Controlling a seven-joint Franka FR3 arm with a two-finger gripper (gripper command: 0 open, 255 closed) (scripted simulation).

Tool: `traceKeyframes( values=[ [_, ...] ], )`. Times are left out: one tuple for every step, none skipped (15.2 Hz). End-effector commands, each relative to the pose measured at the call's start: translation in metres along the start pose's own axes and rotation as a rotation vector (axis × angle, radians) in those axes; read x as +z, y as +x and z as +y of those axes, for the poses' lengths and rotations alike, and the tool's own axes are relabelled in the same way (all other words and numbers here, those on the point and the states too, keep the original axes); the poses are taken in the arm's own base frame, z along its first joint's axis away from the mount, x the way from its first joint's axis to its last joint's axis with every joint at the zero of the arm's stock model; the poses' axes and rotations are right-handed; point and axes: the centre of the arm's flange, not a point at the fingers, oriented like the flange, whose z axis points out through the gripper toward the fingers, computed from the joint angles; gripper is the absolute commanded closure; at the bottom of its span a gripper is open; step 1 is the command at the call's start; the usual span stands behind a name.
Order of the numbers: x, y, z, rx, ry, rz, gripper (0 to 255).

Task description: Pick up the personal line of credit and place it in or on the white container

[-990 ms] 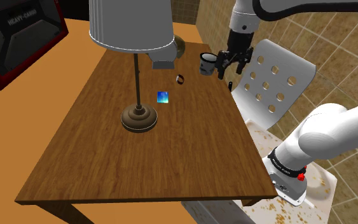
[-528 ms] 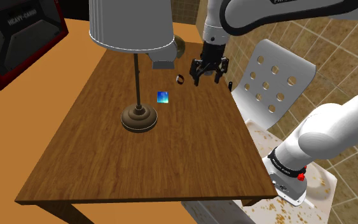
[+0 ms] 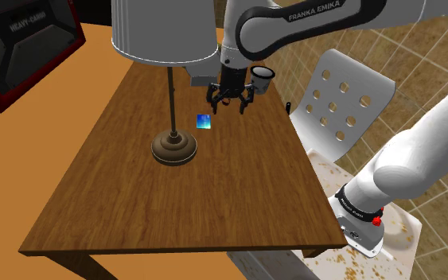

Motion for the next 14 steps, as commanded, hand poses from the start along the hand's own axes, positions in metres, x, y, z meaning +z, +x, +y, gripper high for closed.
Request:
traceKeyframes(
  values=[
    [0.013, 0.013, -0.017, 0.043, 0.012, -0.006, 0],
    [0.019, 0.019, -0.027, 0.062, 0.018, -0.008, 0],
    [0.025, 0.025, -0.036, 0.082, 0.024, -0.010, 0],
    [0.031, 0.031, -0.045, 0.101, 0.029, -0.013, 0],
    [0.037, 0.038, -0.055, 0.121, 0.035, -0.015, 0],
    [0.042, 0.044, -0.064, 0.140, 0.041, -0.017, 0],
    [0.043, 0.045, -0.065, 0.143, 0.042, -0.018, 0],
    [0.049, 0.045, -0.065, 0.143, 0.042, -0.018, 0],
    [0.054, 0.045, -0.065, 0.143, 0.042, -0.018, 0],
    [0.059, 0.045, -0.066, 0.143, 0.042, -0.018, 0],
    [0.064, 0.045, -0.066, 0.143, 0.042, -0.018, 0],
    [0.070, 0.045, -0.066, 0.143, 0.042, -0.018, 0],
    [0.075, 0.045, -0.066, 0.143, 0.042, -0.018, 0],
    [0.083, 0.045, -0.067, 0.143, 0.042, -0.018, 0]
  ],
)
